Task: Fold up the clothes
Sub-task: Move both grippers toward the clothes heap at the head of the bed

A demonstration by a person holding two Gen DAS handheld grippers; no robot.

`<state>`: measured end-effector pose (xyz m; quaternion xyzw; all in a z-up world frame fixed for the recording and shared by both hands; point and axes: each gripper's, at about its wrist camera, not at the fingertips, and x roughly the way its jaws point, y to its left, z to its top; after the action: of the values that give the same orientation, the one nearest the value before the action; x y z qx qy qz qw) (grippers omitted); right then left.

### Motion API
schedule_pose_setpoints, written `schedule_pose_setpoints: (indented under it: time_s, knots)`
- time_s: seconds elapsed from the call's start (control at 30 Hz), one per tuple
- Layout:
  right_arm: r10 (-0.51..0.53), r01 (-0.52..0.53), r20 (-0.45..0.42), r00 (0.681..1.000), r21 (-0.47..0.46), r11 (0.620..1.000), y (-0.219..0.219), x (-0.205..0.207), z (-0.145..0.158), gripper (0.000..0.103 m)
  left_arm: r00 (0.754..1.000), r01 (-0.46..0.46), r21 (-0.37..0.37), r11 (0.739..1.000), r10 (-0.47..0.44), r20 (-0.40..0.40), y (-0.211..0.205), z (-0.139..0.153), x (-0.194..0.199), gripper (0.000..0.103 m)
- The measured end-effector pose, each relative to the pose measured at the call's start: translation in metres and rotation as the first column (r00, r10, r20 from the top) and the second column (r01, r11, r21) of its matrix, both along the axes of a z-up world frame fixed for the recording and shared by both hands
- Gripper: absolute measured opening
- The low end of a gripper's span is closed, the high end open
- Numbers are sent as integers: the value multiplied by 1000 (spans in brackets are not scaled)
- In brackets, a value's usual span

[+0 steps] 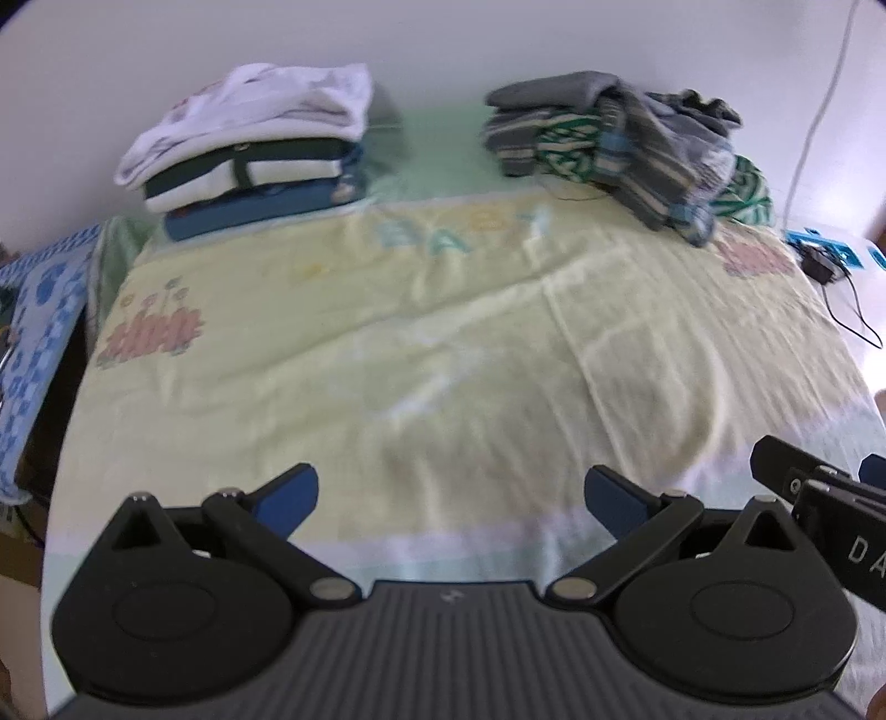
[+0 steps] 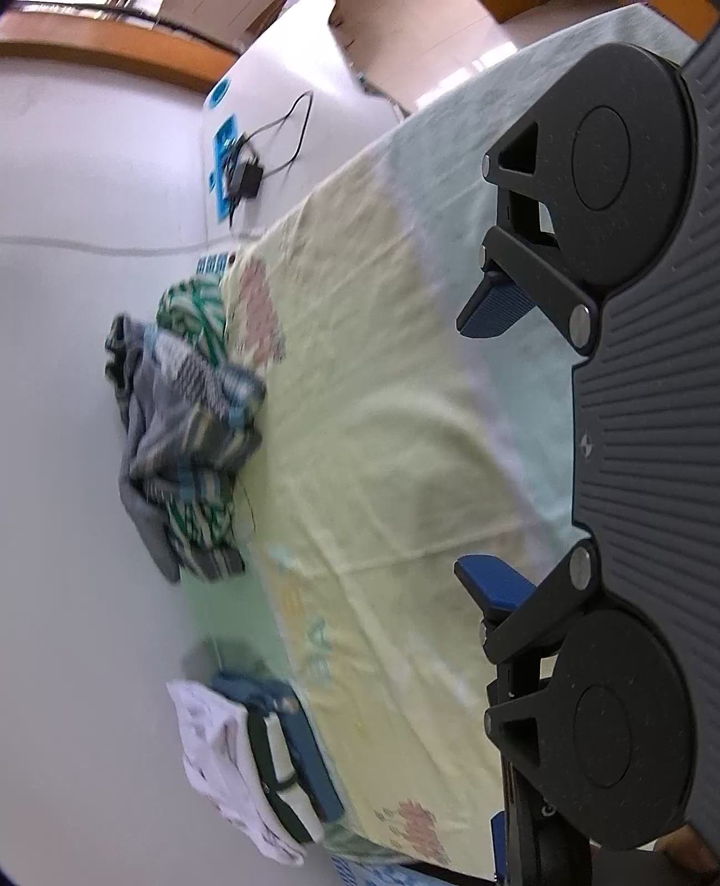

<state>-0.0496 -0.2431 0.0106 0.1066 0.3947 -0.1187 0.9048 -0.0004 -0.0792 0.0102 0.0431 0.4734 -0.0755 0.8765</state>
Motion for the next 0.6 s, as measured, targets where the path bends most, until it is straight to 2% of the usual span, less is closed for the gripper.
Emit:
schedule_pose_setpoints:
  time_s: [0.6]
  knots:
    - [-111, 111, -12, 994, -7, 994, -45, -14, -3, 88, 994, 109, 10, 994, -109, -15, -48, -1, 2, 102]
